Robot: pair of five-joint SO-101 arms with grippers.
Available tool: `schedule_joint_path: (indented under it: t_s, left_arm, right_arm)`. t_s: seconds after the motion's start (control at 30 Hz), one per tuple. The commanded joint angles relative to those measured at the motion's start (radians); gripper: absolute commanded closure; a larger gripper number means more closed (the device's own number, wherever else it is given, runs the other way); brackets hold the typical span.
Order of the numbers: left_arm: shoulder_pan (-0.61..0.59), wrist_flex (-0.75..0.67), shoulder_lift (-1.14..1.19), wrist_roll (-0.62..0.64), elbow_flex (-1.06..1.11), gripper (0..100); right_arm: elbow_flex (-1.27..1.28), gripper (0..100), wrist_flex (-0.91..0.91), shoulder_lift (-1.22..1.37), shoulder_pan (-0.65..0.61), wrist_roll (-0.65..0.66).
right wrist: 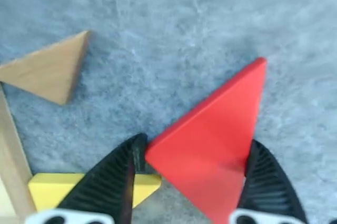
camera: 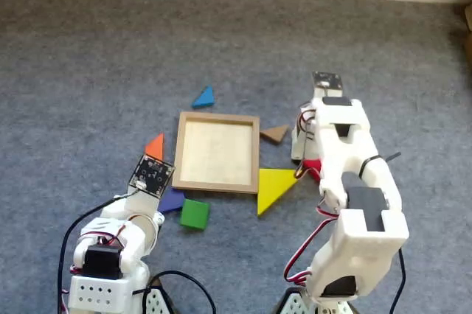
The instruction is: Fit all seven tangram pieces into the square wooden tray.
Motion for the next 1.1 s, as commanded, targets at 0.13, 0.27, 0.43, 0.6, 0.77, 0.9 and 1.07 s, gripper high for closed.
schedule_joint_path:
  t_s: [0.13,0.27,0.43,0.6,0.77,0.9,1.07]
  left_arm:
    - [-0.004,0.005,-0.005,0.006,0.019,99]
    - [-0.004,0.005,-0.005,0.006,0.019,99]
    - [-0.004,0.005,-0.005,0.006,0.019,99]
    - [-0.004,0.005,-0.005,0.006,0.019,99]
    - [-0.004,0.005,-0.005,0.006,0.019,99]
    - [-0.004,0.005,-0.005,0.006,0.019,99]
    - [-0.004,0.005,-0.005,0.006,0.019,99]
  right_arm:
    - [-0.039,84.1,0.018,-0.122,0.002,0.025]
    - [-0.039,84.1,0.018,-0.186,0.001,0.025]
    - [-0.038,84.1,0.019,-0.274,-0.010,0.025]
    - [-0.044,84.1,0.082,-0.335,-0.104,0.025]
    - [-0.045,84.1,0.104,-0.384,-0.229,0.023]
    - [-0.045,84.1,0.102,-0.403,-0.317,-0.043]
    - [-0.045,84.1,0.050,-0.375,-0.423,-0.181]
